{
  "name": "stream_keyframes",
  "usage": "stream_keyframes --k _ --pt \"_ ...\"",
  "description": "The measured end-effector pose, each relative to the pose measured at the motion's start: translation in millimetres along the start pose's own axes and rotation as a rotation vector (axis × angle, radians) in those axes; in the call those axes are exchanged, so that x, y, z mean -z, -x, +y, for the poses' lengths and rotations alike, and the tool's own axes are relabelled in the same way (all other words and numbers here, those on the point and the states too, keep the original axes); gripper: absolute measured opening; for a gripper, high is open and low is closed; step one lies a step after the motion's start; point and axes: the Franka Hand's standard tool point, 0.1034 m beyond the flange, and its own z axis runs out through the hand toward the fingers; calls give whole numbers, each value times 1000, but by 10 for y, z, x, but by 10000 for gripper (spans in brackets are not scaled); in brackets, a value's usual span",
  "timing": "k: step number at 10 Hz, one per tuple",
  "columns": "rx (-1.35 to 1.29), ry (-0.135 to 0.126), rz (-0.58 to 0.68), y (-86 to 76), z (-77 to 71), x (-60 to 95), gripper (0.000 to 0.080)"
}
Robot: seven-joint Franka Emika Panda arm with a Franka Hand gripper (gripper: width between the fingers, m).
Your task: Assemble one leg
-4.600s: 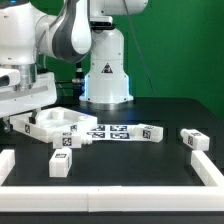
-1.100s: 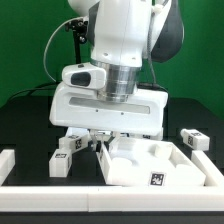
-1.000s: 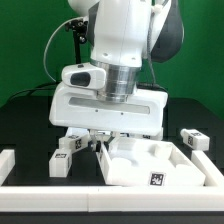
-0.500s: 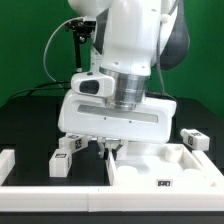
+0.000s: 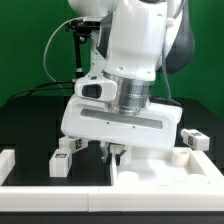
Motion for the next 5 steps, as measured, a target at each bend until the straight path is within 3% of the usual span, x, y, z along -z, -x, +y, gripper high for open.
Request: stream_keyframes --k 1,3,4,5 --pt "1 0 0 2 -1 -8 68" --pt "1 0 0 0 -7 -1 385" --pt "6 -6 -33 38 -51 142 385" --pt "12 -18 -53 43 -118 402 563"
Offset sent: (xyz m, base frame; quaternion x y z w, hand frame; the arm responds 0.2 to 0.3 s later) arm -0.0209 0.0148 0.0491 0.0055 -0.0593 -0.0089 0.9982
